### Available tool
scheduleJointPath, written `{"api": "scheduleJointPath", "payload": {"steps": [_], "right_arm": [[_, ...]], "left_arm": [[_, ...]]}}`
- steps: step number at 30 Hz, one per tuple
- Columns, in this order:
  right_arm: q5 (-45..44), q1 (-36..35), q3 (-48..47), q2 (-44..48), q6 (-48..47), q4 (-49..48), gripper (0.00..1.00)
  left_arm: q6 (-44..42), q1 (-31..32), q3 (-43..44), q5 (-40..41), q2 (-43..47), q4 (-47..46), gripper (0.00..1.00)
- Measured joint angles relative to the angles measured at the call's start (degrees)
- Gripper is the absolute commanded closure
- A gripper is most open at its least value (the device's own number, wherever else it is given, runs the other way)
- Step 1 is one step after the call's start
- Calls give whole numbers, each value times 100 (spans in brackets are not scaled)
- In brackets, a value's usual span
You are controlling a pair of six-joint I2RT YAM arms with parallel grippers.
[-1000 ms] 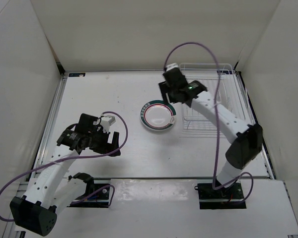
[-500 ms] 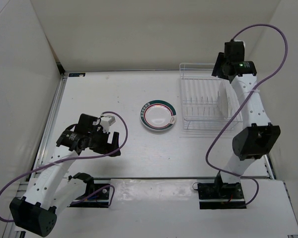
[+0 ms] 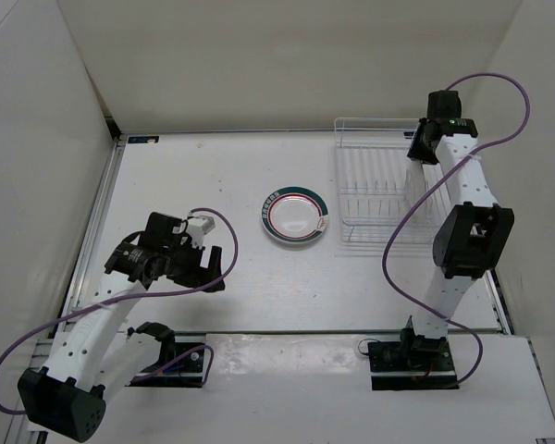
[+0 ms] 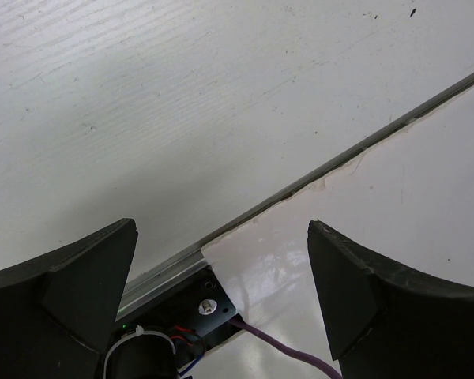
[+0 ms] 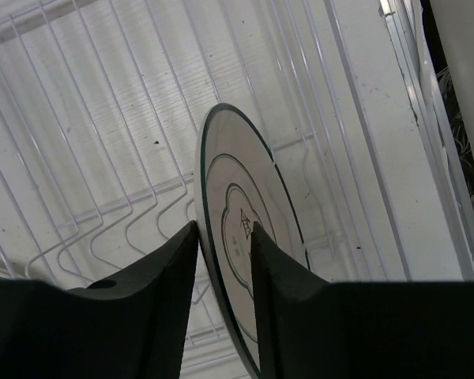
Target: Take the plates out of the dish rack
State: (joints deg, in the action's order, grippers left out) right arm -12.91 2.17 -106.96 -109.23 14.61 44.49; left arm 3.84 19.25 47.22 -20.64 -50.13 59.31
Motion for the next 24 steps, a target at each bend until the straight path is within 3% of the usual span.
{"api": "scheduleJointPath", "payload": {"steps": [3, 7, 11, 24], "right_arm": [[74, 98, 133, -15, 2, -59, 68], [343, 151, 142, -81, -31, -203, 87], [697, 146, 127, -157, -52, -214, 98], [894, 319, -437, -424, 22, 229, 100]], "left_arm": [[0, 0, 0, 0, -2, -2, 0], [0, 0, 0, -13, -4, -2, 0], [0, 0, 0, -33, -31, -2, 0], [0, 0, 0, -83, -138, -22, 0]]}}
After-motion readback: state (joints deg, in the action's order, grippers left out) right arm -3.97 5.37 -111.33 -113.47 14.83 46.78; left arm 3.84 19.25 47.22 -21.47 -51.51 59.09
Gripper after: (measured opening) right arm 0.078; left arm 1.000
